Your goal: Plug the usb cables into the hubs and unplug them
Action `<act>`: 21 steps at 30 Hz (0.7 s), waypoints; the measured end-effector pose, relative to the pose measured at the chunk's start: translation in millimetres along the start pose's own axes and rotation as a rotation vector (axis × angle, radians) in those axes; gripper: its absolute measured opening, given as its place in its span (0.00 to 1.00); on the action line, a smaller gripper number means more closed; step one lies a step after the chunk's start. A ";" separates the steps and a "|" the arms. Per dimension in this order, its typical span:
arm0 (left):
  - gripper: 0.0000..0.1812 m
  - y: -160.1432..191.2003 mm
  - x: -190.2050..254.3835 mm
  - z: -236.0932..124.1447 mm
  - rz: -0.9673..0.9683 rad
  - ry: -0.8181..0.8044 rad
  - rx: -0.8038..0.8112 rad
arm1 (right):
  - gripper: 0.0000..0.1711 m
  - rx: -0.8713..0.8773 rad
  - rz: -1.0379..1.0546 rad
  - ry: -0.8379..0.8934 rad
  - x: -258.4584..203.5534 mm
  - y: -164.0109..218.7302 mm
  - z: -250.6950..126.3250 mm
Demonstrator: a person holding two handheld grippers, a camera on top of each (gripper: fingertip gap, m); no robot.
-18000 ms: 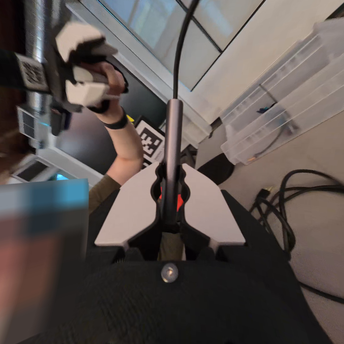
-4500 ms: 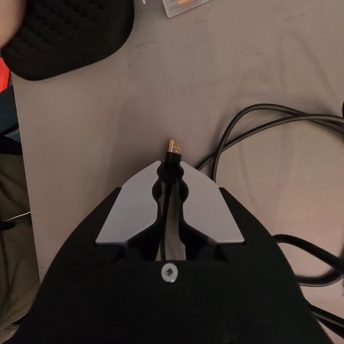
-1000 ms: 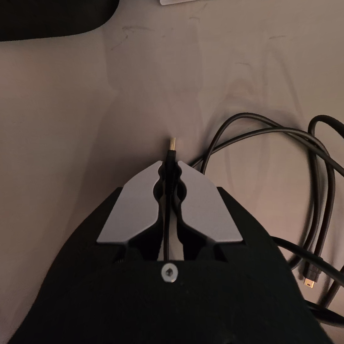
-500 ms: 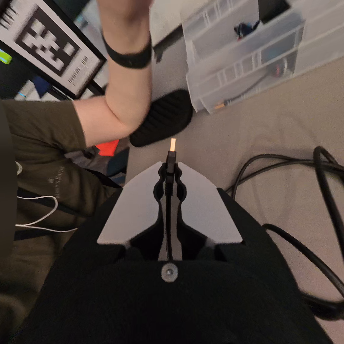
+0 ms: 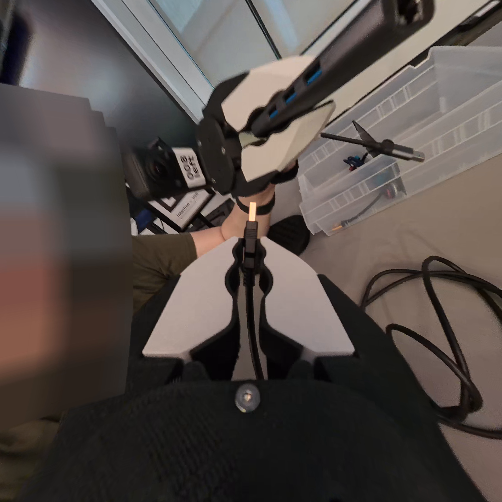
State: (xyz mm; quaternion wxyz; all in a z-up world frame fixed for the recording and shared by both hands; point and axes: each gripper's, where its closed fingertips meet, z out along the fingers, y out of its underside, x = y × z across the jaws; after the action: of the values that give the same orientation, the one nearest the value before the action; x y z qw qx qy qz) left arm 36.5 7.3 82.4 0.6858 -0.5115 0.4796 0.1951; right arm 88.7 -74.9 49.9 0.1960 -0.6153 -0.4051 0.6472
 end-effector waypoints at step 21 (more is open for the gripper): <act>0.09 -12.9 36.3 9.6 0.278 -0.033 -0.007 | 0.05 0.150 0.292 -0.128 15.2 -19.1 -14.9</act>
State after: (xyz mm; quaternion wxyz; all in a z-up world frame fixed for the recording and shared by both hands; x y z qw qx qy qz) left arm 67.5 2.6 58.1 0.6581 -0.4393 0.5338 0.2983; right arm 95.8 -47.9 56.1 0.1192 -0.6088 -0.2736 0.7351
